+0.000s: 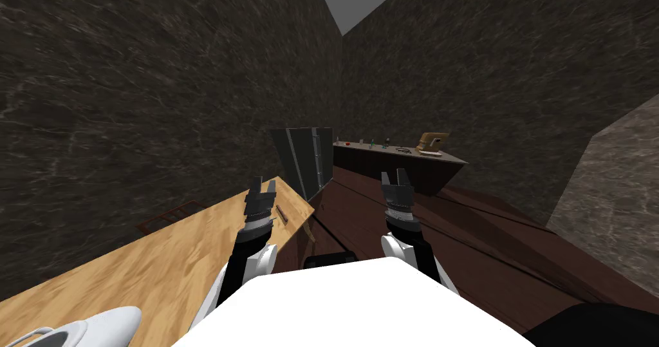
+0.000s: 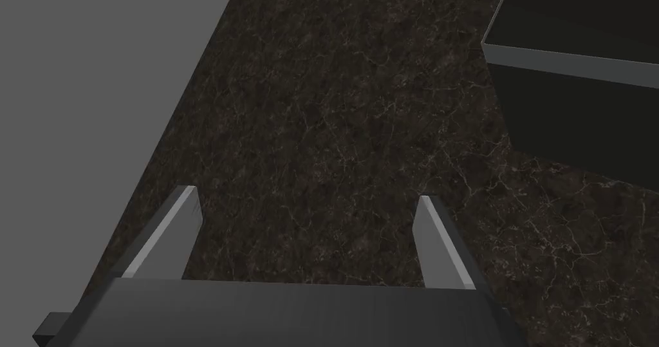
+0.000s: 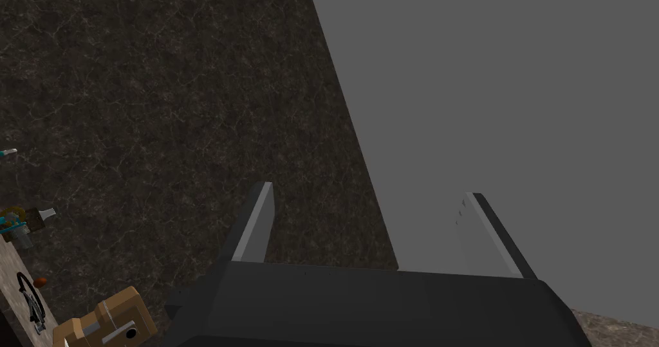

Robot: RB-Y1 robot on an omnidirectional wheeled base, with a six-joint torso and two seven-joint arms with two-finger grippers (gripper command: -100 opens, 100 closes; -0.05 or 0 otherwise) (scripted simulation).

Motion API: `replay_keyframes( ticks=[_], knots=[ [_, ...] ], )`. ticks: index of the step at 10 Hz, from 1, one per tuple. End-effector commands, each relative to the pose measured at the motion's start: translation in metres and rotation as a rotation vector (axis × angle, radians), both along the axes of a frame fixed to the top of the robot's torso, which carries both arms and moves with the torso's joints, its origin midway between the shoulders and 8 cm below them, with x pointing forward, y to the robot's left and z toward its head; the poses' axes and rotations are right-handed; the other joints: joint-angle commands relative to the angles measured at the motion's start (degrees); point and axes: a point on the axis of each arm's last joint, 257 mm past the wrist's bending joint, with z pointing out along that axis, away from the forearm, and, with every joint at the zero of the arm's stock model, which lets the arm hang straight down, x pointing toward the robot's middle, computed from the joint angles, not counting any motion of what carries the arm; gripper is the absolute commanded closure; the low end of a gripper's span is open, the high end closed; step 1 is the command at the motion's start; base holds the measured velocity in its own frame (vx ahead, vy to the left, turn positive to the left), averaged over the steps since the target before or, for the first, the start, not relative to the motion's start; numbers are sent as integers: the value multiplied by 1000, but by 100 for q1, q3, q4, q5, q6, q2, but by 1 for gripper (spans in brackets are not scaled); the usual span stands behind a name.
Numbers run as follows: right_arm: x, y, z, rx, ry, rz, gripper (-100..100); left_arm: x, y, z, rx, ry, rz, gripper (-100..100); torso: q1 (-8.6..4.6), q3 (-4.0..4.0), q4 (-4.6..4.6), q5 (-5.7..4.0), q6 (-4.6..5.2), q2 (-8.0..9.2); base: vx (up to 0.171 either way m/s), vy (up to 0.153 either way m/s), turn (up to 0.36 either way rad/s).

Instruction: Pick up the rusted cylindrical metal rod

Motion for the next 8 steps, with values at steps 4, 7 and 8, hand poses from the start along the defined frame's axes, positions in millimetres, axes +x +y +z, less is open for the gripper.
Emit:
replay_keyframes(
  ticks=[4, 7, 8],
  knots=[
    [0, 0, 0, 0, 0, 0, 0, 22, 1, -21, 84, 96, -29, -100, -2, 0, 0, 0, 1, 0, -2, -10, -91],
    [0, 0, 0, 0, 0, 0, 0, 44, 10, -45, 138, 197, -34, -100, -1, -1, 0, 0, 1, -1, 1, -11, -124],
    [0, 0, 0, 0, 0, 0, 0, 44, 9, -45, 147, 199, -37, -100, -2, -1, -1, 0, 2, -2, 1, -6, -48]
  ],
)
